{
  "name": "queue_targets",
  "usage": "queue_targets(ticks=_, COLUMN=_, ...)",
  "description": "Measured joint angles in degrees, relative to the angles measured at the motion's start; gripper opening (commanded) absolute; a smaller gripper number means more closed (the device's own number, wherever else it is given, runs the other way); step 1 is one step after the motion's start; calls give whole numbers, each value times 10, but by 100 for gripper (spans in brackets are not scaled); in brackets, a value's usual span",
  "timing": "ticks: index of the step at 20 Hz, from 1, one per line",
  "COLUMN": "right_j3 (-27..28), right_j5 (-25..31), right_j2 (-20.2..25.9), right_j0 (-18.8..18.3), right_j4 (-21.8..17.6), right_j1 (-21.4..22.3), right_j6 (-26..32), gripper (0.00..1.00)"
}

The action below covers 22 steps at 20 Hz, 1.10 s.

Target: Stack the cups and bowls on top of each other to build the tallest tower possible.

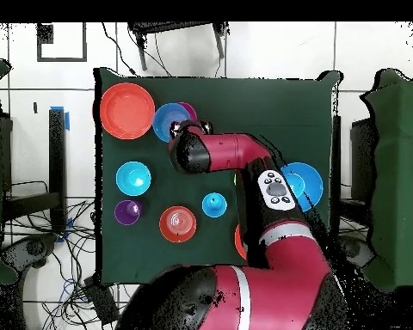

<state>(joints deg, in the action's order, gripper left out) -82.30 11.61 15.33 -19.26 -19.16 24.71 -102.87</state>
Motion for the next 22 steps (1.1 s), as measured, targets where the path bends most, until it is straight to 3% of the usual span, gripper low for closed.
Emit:
queue_targets(ticks=13, right_j3=0, right_j5=0, right_j2=2, right_j0=-11, right_j4=0, right_j1=43, right_j6=0, gripper=0)
queue_targets(ticks=22, right_j3=0, right_j5=0, right_j2=3, right_j0=-15, right_j4=0, right_j1=50, right_j6=0, gripper=0)
